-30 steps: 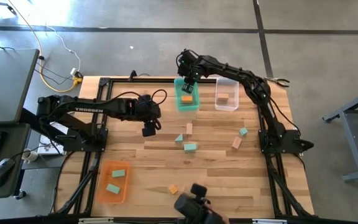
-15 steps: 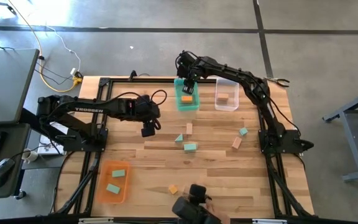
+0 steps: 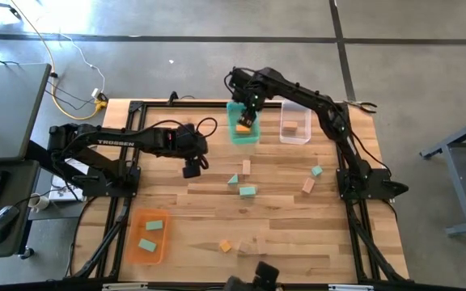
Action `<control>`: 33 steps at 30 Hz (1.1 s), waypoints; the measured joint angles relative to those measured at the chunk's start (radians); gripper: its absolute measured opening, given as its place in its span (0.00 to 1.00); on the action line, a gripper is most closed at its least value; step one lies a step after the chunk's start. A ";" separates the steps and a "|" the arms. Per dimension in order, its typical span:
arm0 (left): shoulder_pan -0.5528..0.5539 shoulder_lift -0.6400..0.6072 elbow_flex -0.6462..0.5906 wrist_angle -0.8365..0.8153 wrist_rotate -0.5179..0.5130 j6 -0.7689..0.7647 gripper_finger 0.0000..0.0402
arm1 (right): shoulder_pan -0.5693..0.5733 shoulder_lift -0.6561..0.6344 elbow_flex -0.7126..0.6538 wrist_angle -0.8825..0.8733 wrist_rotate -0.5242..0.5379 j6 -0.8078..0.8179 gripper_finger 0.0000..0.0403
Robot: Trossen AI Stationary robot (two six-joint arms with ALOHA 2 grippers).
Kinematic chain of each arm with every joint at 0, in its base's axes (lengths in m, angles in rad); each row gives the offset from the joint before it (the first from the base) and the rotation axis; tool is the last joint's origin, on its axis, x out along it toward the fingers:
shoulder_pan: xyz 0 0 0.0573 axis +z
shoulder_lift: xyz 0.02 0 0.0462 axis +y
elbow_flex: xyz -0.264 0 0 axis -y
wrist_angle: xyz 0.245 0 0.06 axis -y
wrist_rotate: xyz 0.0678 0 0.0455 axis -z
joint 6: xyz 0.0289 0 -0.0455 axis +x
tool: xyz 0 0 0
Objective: Sort & place blocks by color
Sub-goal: Put the light blue block into the orange bin
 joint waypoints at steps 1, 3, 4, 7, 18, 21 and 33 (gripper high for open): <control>0.000 0.000 0.000 -0.006 0.000 0.000 0.58 | 0.009 -0.001 -0.011 -0.017 0.003 0.009 0.49; 0.000 0.000 0.000 -0.016 0.000 0.000 0.58 | 0.028 0.000 -0.039 -0.054 0.007 0.024 0.49; 0.000 0.000 0.000 -0.020 0.000 0.000 0.58 | 0.038 0.001 -0.051 -0.077 0.007 0.035 0.49; 0.000 0.000 0.000 -0.019 0.000 0.000 0.58 | 0.067 0.000 -0.090 -0.136 0.008 0.070 0.49; 0.000 0.000 0.000 -0.021 0.000 -0.008 0.58 | 0.175 -0.019 -0.209 -0.217 0.141 0.176 0.49; 0.000 0.000 0.000 -0.022 0.000 -0.007 0.58 | 0.205 -0.062 -0.284 -0.217 0.156 0.208 0.49; 0.000 0.000 0.000 -0.011 0.000 -0.008 0.58 | 0.294 -0.353 -0.703 -0.112 0.206 0.384 0.49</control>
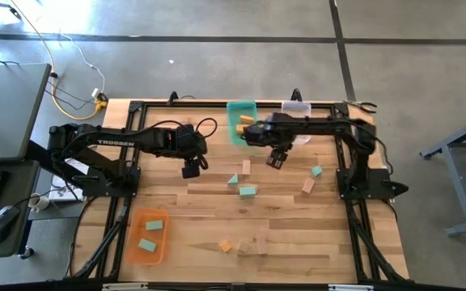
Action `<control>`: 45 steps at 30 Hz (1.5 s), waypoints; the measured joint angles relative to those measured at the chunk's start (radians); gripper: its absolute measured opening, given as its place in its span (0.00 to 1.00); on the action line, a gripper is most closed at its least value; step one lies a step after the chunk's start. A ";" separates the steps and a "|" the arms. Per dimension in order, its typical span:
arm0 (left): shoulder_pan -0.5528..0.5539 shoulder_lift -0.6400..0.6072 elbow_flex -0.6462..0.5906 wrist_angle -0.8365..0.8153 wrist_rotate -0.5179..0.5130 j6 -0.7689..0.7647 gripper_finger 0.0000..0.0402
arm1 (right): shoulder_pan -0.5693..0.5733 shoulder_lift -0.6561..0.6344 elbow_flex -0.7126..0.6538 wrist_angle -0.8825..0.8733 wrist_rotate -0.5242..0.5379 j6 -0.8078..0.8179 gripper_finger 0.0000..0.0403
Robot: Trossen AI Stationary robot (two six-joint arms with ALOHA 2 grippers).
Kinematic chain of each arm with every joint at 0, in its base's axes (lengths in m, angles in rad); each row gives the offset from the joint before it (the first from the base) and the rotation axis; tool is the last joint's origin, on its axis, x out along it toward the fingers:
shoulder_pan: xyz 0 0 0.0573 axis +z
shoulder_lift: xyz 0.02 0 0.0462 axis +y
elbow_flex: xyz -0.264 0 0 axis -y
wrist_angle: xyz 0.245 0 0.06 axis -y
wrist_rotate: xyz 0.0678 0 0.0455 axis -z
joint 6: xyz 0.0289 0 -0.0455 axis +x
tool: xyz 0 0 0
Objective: Sort & place blocks by color
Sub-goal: Put the light blue block into the orange bin
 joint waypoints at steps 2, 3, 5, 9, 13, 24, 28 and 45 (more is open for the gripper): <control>0.000 0.000 0.000 0.000 0.000 0.000 0.58 | 0.013 -0.057 -0.070 0.052 -0.018 0.023 0.49; 0.000 0.000 0.000 0.000 0.000 0.000 0.58 | 0.021 -0.085 -0.103 0.079 -0.023 0.036 0.49; 0.000 0.000 0.000 0.000 0.000 0.000 0.58 | 0.036 -0.143 -0.170 0.134 -0.031 0.063 0.49; 0.000 0.000 0.000 -0.007 0.000 -0.003 0.58 | 0.065 -0.246 -0.297 0.252 -0.063 0.118 0.49; 0.000 0.000 0.000 -0.036 0.002 -0.041 0.58 | 0.089 -0.329 -0.420 0.421 -0.110 0.148 0.49; 0.000 0.000 0.000 -0.160 0.049 -0.132 0.58 | 0.138 -0.375 -0.607 0.821 -0.242 0.123 0.49; 0.000 0.000 0.000 -0.205 0.065 -0.145 0.58 | 0.166 -0.375 -0.623 0.979 -0.270 0.056 0.49; -0.020 0.000 0.000 -0.278 0.158 -0.210 0.58 | 0.255 -0.373 -0.623 1.479 -0.281 -0.297 0.49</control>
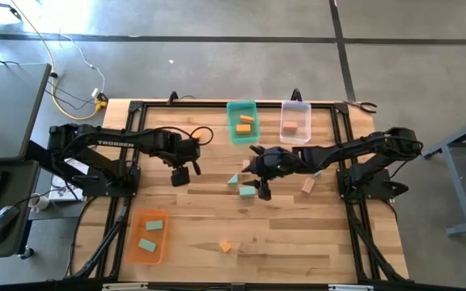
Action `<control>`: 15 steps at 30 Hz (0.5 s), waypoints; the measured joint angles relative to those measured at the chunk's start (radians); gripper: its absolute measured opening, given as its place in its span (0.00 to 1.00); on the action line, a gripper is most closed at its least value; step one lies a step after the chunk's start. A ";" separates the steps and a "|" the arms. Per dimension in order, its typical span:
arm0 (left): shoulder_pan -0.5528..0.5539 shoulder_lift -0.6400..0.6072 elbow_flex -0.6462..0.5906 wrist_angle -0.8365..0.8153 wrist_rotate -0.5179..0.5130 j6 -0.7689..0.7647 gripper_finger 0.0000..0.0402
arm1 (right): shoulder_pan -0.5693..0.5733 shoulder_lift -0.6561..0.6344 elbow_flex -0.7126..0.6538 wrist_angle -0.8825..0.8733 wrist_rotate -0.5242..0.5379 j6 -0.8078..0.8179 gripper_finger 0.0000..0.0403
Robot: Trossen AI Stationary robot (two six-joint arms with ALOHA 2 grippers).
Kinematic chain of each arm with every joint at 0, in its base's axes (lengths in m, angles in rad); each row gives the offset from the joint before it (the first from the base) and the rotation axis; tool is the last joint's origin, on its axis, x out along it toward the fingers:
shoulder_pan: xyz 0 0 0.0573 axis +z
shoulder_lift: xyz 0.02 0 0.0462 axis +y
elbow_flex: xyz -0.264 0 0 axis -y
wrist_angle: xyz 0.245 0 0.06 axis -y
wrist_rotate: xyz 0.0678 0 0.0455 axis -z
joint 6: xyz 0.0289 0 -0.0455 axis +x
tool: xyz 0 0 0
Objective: Sort & place blocks by color
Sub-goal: Put the light blue block into the orange bin
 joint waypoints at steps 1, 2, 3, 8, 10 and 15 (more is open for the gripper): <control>0.000 0.000 0.000 0.000 0.000 0.000 0.58 | -0.001 0.000 0.000 0.008 0.000 -0.005 0.49; 0.000 0.000 0.000 0.000 0.000 0.000 0.58 | -0.003 0.000 0.000 0.017 0.000 -0.017 0.49; 0.000 0.000 0.000 0.000 0.000 0.000 0.58 | -0.006 0.000 0.004 0.019 0.001 -0.021 0.49; 0.000 0.000 0.000 0.001 0.000 0.000 0.58 | -0.012 0.001 0.061 0.022 0.045 -0.026 0.49; 0.000 0.000 0.000 0.001 0.000 0.000 0.58 | -0.016 0.001 0.090 0.020 0.043 -0.039 0.49; 0.000 0.000 0.000 0.001 0.000 0.000 0.58 | -0.016 0.001 0.161 -0.014 0.035 -0.110 0.49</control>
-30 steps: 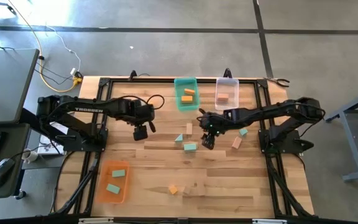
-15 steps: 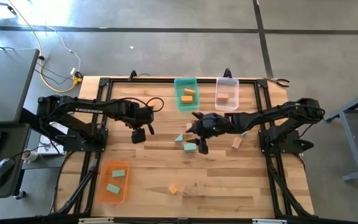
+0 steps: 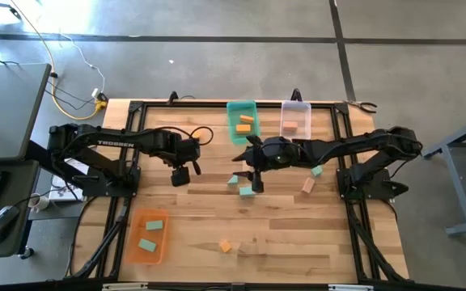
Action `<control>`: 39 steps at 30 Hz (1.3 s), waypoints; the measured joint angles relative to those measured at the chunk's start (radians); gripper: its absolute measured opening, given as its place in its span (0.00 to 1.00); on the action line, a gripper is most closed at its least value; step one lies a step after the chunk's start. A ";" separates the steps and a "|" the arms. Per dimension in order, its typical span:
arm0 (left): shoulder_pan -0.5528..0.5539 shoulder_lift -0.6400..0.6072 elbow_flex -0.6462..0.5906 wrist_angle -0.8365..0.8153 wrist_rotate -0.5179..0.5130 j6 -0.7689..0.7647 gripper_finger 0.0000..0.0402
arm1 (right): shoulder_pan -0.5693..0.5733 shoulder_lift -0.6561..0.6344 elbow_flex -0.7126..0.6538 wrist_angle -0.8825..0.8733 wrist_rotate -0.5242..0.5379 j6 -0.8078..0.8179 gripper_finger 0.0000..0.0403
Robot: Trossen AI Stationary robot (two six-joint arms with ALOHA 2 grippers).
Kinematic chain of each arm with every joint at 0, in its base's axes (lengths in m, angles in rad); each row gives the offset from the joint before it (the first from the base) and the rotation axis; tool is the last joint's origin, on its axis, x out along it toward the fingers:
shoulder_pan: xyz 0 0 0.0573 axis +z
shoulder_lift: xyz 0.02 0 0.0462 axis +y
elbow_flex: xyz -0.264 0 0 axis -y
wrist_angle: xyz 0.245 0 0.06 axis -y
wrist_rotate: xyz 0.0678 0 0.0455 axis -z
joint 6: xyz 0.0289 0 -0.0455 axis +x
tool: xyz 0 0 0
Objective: Sort & place blocks by color
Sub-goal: Put the light blue block into the orange bin
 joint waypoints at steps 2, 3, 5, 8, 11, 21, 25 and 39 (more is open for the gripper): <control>0.000 0.000 0.000 0.000 0.000 0.000 0.58 | 0.005 0.000 0.029 -0.051 0.001 -0.011 0.49; 0.000 0.000 0.000 0.000 0.000 0.000 0.58 | 0.008 0.000 0.041 -0.079 0.005 -0.014 0.49; 0.000 0.000 0.000 0.000 0.000 0.000 0.58 | 0.008 0.000 0.059 -0.140 0.012 -0.009 0.49; 0.000 0.000 0.000 0.000 0.000 0.000 0.58 | 0.008 0.000 0.072 -0.220 0.011 0.029 0.49; 0.000 0.000 0.000 0.000 0.000 0.000 0.58 | 0.008 0.000 0.072 -0.312 0.015 0.071 0.52; 0.000 0.000 0.000 0.005 0.000 0.000 0.58 | 0.018 0.034 0.040 -0.383 0.009 0.091 0.64; 0.000 0.000 0.000 0.010 0.000 0.000 0.58 | 0.026 0.085 0.040 -0.389 -0.003 0.089 0.64; 0.000 0.000 0.000 0.017 -0.001 0.000 0.58 | 0.042 0.274 0.040 -0.393 0.003 0.081 0.64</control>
